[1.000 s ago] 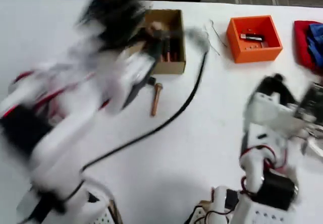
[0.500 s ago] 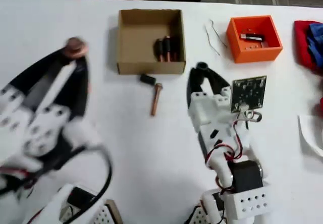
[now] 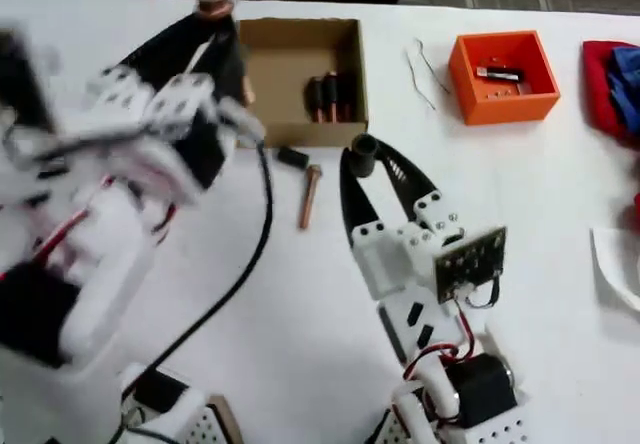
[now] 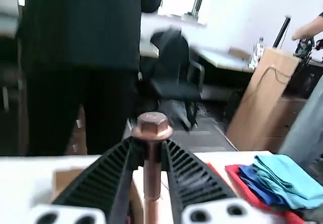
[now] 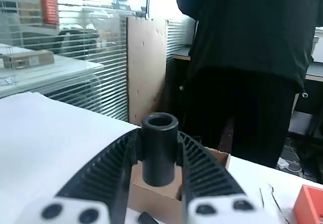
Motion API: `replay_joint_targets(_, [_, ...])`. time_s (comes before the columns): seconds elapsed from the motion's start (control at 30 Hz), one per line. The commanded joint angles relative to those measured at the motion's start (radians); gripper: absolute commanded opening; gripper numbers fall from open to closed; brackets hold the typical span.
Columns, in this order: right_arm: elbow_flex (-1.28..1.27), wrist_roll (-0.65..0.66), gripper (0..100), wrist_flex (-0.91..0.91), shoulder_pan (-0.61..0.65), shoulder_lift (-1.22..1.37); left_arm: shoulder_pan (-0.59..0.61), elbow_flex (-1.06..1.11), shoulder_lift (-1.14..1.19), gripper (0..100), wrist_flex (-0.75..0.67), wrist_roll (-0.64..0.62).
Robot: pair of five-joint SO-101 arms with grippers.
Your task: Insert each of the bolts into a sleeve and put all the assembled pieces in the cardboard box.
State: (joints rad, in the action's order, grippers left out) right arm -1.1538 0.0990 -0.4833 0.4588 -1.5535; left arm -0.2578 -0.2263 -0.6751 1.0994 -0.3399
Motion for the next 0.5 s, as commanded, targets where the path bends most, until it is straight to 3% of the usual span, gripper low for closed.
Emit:
replay_joint_targets(0.0, [-0.003, 0.023, 2.0, 0.03, 0.007, -0.016, 0.008, -0.113, 0.049, 3, 0.037, -0.106])
replay_joint_targets(0.13, [-0.005, 0.023, 2.0, 0.03, 0.007, -0.015, -0.002, -0.134, 0.118, 3, 0.043, -0.169])
replay_joint_targets(0.33, [-0.002, 0.023, 2.0, 0.03, 0.005, -0.015, -0.144, -0.134, 0.186, 3, 0.048, -0.164])
replay_joint_targets(0.47, [0.0, 0.023, 2.0, 0.03, 0.002, -0.015, -0.166, -0.156, 0.224, 3, 0.038, -0.164])
